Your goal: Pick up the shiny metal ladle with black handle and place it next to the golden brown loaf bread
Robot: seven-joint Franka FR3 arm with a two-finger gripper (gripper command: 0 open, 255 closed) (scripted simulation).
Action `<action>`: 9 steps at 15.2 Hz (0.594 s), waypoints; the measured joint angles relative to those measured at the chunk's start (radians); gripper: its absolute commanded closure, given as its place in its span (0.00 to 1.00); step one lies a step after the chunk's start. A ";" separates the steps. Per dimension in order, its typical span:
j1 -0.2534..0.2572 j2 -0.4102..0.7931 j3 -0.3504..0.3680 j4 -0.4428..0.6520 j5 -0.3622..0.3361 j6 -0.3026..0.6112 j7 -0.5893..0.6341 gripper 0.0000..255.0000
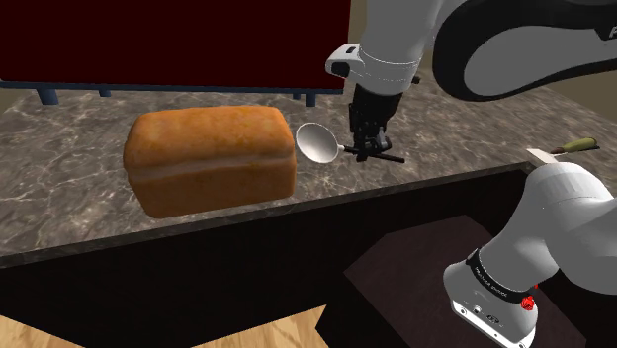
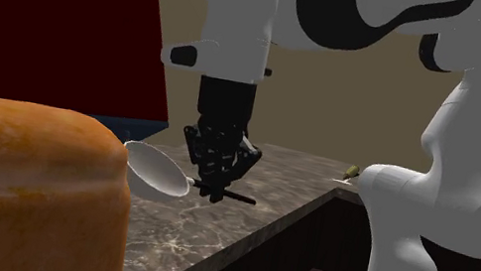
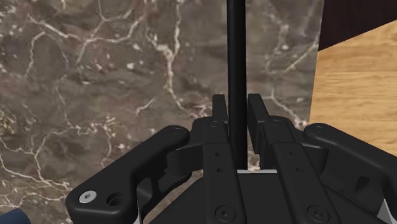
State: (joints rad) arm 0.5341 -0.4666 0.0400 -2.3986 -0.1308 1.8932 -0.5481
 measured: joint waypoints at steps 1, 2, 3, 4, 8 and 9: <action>-0.001 0.003 -0.001 -0.011 -0.002 0.017 0.001 1.00; -0.001 0.004 -0.001 -0.020 -0.003 0.032 0.003 1.00; -0.001 0.014 0.000 -0.033 -0.004 0.053 0.007 1.00; -0.002 0.013 -0.001 -0.040 -0.005 0.061 0.006 1.00; -0.001 0.018 -0.001 -0.048 -0.005 0.075 0.009 1.00; -0.001 0.019 0.000 -0.046 -0.005 0.073 0.010 1.00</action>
State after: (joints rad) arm 0.5329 -0.4471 0.0397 -2.4451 -0.1360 1.9664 -0.5382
